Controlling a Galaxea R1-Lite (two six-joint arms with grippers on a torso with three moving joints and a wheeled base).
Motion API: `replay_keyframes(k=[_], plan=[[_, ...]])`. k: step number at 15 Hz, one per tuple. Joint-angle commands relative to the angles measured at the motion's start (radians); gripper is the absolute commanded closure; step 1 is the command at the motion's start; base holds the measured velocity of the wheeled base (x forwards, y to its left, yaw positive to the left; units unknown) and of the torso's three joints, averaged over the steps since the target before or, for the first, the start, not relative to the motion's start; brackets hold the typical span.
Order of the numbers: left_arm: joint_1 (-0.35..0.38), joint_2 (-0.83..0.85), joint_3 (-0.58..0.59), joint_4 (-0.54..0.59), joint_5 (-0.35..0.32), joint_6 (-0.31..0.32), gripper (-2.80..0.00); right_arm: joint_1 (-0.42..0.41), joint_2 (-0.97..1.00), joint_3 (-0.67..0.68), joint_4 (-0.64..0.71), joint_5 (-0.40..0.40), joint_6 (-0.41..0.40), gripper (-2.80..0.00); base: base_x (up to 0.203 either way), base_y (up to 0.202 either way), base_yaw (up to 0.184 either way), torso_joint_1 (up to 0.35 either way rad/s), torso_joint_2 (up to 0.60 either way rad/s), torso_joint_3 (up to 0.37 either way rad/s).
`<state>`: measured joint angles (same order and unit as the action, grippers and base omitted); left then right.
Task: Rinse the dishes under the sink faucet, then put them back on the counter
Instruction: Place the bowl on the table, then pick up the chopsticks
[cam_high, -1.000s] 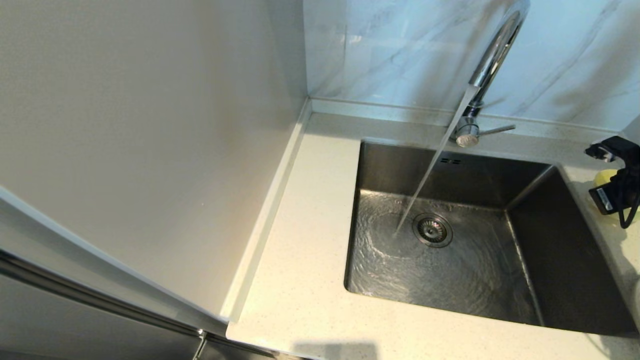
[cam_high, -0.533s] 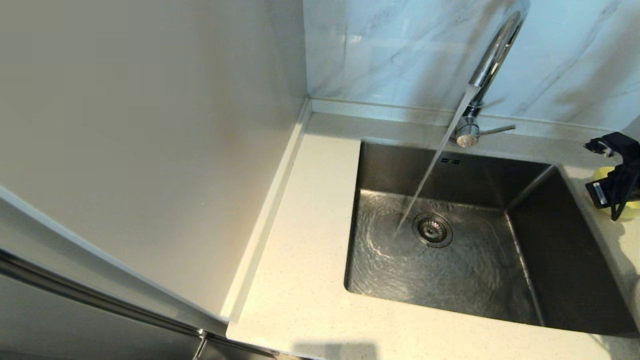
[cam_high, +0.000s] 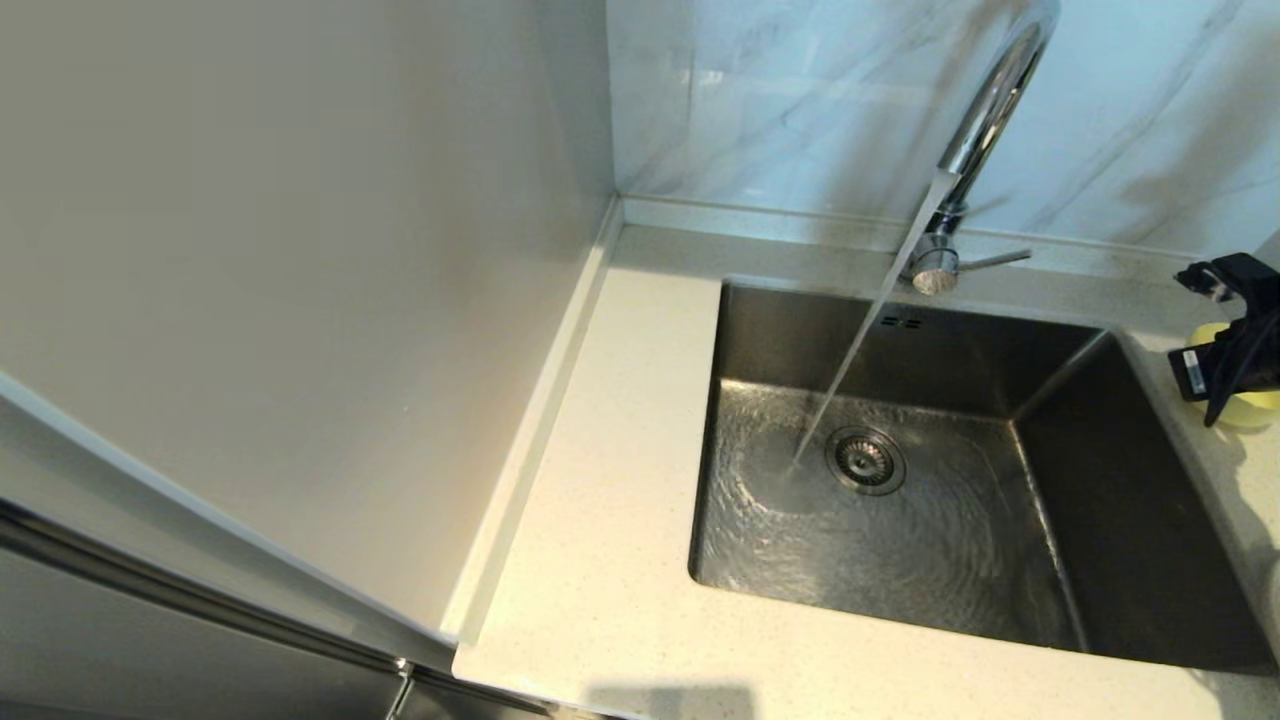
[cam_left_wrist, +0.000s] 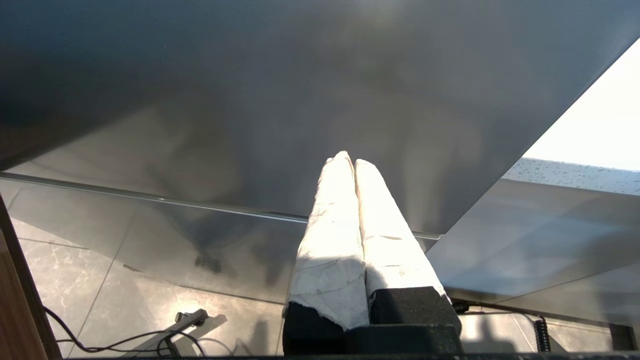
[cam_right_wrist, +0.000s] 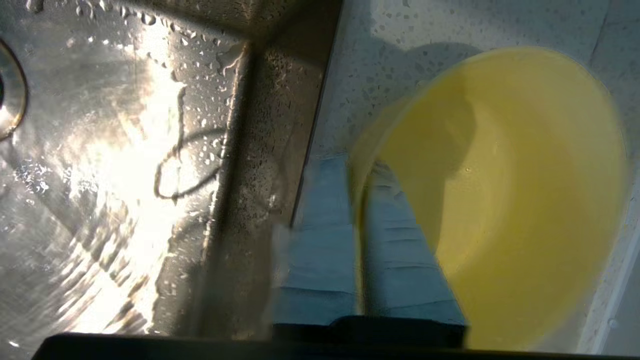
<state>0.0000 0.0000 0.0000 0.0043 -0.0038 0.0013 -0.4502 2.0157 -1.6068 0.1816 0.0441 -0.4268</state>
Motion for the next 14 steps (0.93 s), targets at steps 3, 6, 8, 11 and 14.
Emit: replay_keyframes(k=[3,6,8,11,14], plan=[[0.000,0.000,0.000,0.000,-0.001,0.000,0.00,-0.001,0.005,-0.006,-0.003,0.003,0.016,-2.80,0.000,0.000,0.000,0.000,0.00,0.000],[0.000,0.000,0.000,0.000,-0.001,0.000,0.00,-0.002,-0.011,-0.011,-0.033,0.005,0.020,-2.80,0.000,0.000,0.000,0.000,0.00,0.000],[0.000,0.000,0.000,0.000,-0.001,0.000,0.00,-0.002,-0.073,-0.019,-0.030,0.017,0.053,-2.80,0.000,0.000,0.000,0.000,0.00,0.000],[0.000,0.000,0.000,0.000,-0.001,0.000,0.00,-0.016,-0.250,0.009,0.031,0.086,0.092,-2.80,0.000,0.000,0.000,0.000,0.00,0.000],[0.000,0.000,0.000,0.000,-0.001,0.000,0.00,-0.070,-0.448,0.109,0.179,0.107,0.093,-2.80,0.000,0.000,0.000,0.000,0.00,0.000]])
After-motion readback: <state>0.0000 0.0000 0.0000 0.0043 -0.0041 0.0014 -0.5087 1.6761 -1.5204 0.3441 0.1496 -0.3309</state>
